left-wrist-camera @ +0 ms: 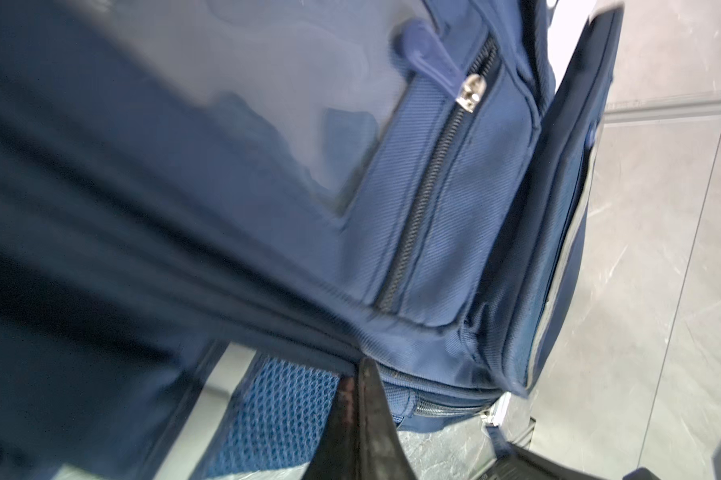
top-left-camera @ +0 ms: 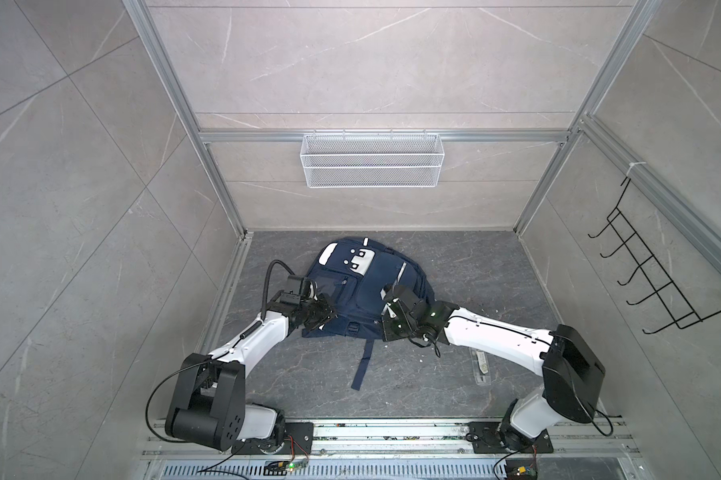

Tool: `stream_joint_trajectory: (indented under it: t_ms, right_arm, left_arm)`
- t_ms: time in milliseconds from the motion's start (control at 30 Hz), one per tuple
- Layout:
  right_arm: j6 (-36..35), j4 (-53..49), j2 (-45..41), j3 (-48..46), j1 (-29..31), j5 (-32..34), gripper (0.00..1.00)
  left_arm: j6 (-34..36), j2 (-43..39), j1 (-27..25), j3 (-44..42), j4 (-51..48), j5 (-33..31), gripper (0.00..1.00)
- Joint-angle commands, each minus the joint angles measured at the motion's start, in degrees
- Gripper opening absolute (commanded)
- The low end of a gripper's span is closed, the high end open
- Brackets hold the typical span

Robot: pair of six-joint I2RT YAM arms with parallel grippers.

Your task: Pack the student bag

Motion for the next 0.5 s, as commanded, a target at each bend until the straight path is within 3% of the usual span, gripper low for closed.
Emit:
stream_joint_trajectory:
  t_ms: [0,267,467]
  right_arm:
    - [-1.6,-6.1,-3.9,-2.7,-3.5,1.3,0.0]
    - [-1.8,-6.6,-4.4,-1.8,-4.5,-1.4,0.0]
    - [-0.5,-5.0,-2.7,0.4,-1.1,-1.6,0.0]
  left_arm:
    - [2.5,-2.8,3.0,-0.7,-1.3,-5.6,0.0]
    - [2.7,-0.5,3.6,1.0,-1.0,-6.5,0.0]
    - [1.9,5.5,3.7,5.5,1.1,-4.4,0.0]
